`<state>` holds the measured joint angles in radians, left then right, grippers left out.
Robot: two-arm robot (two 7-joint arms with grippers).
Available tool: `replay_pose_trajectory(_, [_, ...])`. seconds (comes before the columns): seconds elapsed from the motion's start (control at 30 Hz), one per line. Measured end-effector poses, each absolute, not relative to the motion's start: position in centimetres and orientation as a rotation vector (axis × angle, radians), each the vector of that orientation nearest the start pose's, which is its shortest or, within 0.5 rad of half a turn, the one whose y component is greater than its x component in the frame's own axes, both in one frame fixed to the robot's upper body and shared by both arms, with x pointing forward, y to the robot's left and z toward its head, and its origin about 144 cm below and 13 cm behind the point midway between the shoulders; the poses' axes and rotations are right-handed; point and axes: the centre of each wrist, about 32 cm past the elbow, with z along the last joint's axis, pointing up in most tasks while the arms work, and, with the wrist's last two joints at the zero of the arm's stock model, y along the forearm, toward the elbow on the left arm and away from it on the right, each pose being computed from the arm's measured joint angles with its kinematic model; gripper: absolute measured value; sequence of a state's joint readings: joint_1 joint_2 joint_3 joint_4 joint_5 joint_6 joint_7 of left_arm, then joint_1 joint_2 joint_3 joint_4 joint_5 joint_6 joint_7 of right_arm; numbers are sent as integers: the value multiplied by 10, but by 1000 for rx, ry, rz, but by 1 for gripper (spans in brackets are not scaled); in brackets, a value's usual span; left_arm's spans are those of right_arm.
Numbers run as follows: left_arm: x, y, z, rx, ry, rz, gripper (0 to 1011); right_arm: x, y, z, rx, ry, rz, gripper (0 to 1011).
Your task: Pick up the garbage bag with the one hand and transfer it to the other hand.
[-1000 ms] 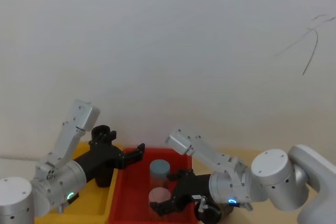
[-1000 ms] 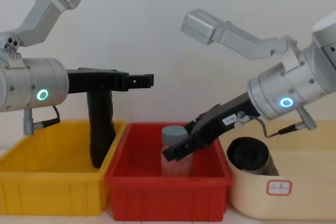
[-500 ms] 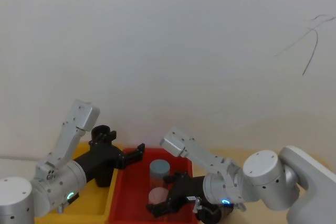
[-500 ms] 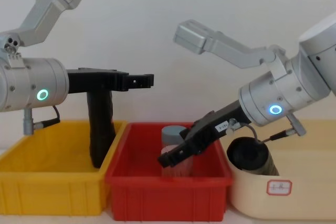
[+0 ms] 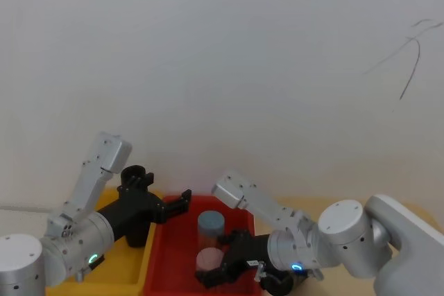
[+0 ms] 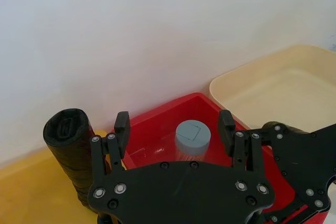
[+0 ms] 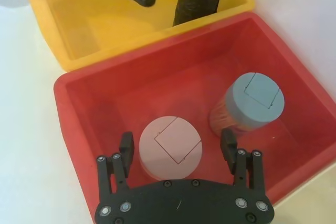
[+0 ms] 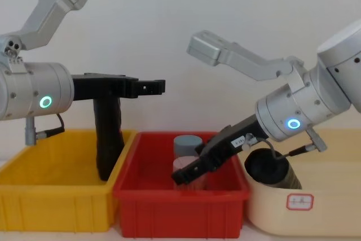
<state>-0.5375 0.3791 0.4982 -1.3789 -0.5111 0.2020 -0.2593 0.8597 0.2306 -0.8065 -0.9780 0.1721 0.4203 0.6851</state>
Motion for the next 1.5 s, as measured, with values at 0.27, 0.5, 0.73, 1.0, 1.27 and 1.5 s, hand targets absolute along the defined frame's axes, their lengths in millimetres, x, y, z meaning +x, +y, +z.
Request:
replay_pose_trajectory(0.27, [573,218,1248,79,7,941,1000,639,-150,1245,-686,3,-511,912])
replay_pose_trajectory(0.5, [573,218,1248,79,7,941,1000,640,-151,1244,-688,5,-513,740])
replay_pose_trajectory(0.73, [573,218,1248,79,7,941,1000,640,-151,1244,-688,7,-513,675])
replay_pose_trajectory(1.0, [573,218,1248,79,7,941,1000,639,-152,1246,-674,4,-515,675])
replay_pose_trajectory(1.27, [573,218,1248,79,7,941,1000,633,-158,1258,-599,-5,-529,675])
replay_pose_trajectory(1.5, [573,218,1248,79,7,941,1000,624,-168,1275,-503,-19,-564,675])
